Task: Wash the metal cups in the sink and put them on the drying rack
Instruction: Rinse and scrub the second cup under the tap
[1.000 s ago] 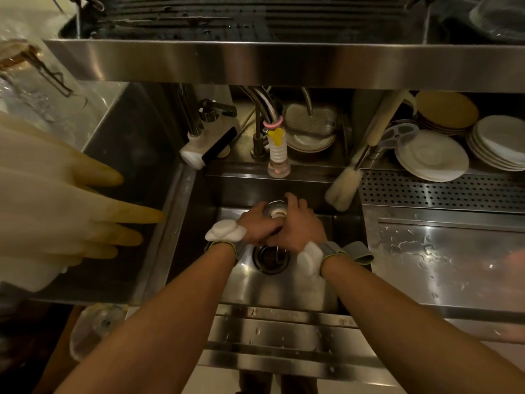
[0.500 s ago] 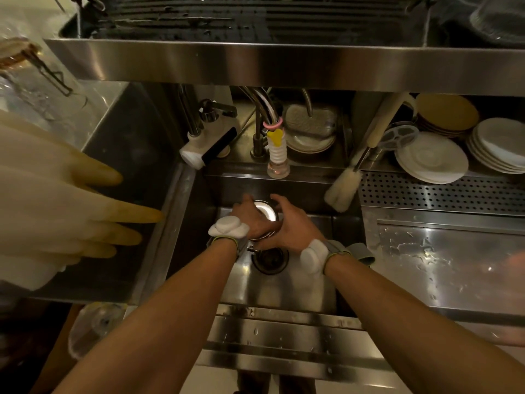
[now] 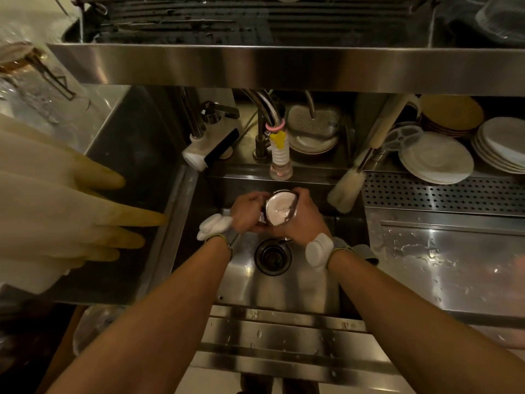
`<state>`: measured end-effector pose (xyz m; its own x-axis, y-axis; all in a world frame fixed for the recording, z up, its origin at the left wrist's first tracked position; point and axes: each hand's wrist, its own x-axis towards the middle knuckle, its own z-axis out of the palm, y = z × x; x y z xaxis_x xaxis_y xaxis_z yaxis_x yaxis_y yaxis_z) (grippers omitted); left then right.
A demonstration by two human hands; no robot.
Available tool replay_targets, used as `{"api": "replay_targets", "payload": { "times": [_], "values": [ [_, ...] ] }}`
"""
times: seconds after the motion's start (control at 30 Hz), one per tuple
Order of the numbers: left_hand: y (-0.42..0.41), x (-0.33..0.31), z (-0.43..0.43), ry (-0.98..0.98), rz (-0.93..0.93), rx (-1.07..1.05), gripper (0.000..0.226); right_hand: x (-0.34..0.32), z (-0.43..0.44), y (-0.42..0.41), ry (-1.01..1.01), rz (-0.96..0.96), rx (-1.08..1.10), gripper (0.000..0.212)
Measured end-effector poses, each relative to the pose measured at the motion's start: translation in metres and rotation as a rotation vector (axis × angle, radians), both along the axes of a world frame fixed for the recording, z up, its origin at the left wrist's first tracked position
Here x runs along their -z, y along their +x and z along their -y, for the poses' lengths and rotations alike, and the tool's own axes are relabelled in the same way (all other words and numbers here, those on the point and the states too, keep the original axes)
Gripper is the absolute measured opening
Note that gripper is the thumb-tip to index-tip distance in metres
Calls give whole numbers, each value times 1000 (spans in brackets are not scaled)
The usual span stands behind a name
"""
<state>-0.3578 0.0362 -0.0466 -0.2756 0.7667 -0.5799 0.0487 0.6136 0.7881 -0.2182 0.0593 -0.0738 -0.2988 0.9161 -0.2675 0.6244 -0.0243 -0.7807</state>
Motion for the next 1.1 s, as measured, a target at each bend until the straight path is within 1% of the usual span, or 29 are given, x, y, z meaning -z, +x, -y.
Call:
{"api": "replay_targets", "payload": {
  "times": [0.03, 0.07, 0.1, 0.17, 0.2, 0.23, 0.27, 0.33, 0.37, 0.43, 0.47, 0.5, 0.53, 0.57, 0.6, 0.63, 0.67, 0.7, 0.73, 0.77, 0.8, 0.83, 0.87, 0.9, 0.97, 1.03, 1.07, 1.1],
  "values": [
    [-4, -1, 1, -7, 9, 10, 33, -4, -2, 1, 36, 23, -23, 110],
    [-8, 2, 1, 17, -43, 67, 41, -7, -6, 2, 71, 43, -53, 109],
    [-13, 6, 1, 63, -138, 162, 49, -10, -8, 4, 84, 59, -92, 107],
    [-20, 11, 1, 185, -355, 428, 75, -15, -9, 6, 48, 70, -176, 105],
    [-18, 11, 1, 229, -413, 554, 87, -16, -8, 7, 38, 69, -212, 106],
    [-15, 10, 0, 242, -441, 633, 95, -16, -7, 7, 39, 65, -241, 107],
    [-15, 11, 1, 223, -447, 666, 101, -15, -6, 7, 36, 56, -255, 110],
    [-13, 11, 8, 234, -457, 640, 106, -14, -4, 7, 15, 25, -242, 116],
    [-12, 8, 12, 239, -455, 621, 103, -15, -4, 7, 1, 10, -226, 119],
    [-16, 5, 17, 162, -436, 581, 95, -16, -5, 7, -13, -12, -189, 118],
    [-9, 7, 15, 122, -422, 526, 91, -18, -7, 8, -8, -26, -166, 116],
    [-12, 15, 20, 118, -388, 485, 79, -21, -9, 8, 8, -45, -145, 112],
    [-21, 21, 27, 163, -447, 414, 55, -24, -11, 9, 34, -58, -131, 108],
    [-30, 16, 22, 147, -578, 338, 30, -28, -14, 9, 68, -66, -127, 103],
    [-29, 15, 23, 213, -674, 276, 24, -31, -14, 10, 101, -78, -130, 99],
    [-26, 15, 27, 280, -766, 279, 38, -31, -14, 11, 123, -104, -132, 96],
    [-9, 20, 12, 400, -614, 261, 58, -29, -13, 11, 144, -144, -134, 94],
    [5, -2, 12, 400, -514, 238, 75, -26, -11, 10, 159, -174, -129, 92],
    [0, -6, 19, 367, -481, 307, 86, -19, -9, 10, 148, -173, -125, 91],
    [-3, 0, 22, 307, -501, 359, 95, -13, -6, 10, 102, -147, -137, 91],
    [-2, 12, 22, 187, -539, 422, 100, -6, -3, 11, 22, -90, -161, 93],
    [-3, 21, 24, 75, -547, 508, 104, -2, -2, 14, -45, -19, -201, 94],
    [0, 25, 24, 11, -538, 556, 106, 3, 0, 17, -86, 36, -226, 93],
    [0, 26, 24, 20, -523, 558, 107, 3, 1, 18, -88, 51, -230, 93],
    [0, 22, 21, 150, -518, 463, 102, -9, 2, 16, -13, -32, -168, 92],
    [0, 10, 11, 322, -575, 336, 91, -18, 1, 9, 128, -152, -59, 79],
    [0, 7, 5, 362, -597, 318, 89, -19, -1, 5, 189, -177, -22, 74],
    [-2, 9, 1, 348, -605, 352, 90, -18, -2, 3, 208, -163, -13, 73]
  ]
}}
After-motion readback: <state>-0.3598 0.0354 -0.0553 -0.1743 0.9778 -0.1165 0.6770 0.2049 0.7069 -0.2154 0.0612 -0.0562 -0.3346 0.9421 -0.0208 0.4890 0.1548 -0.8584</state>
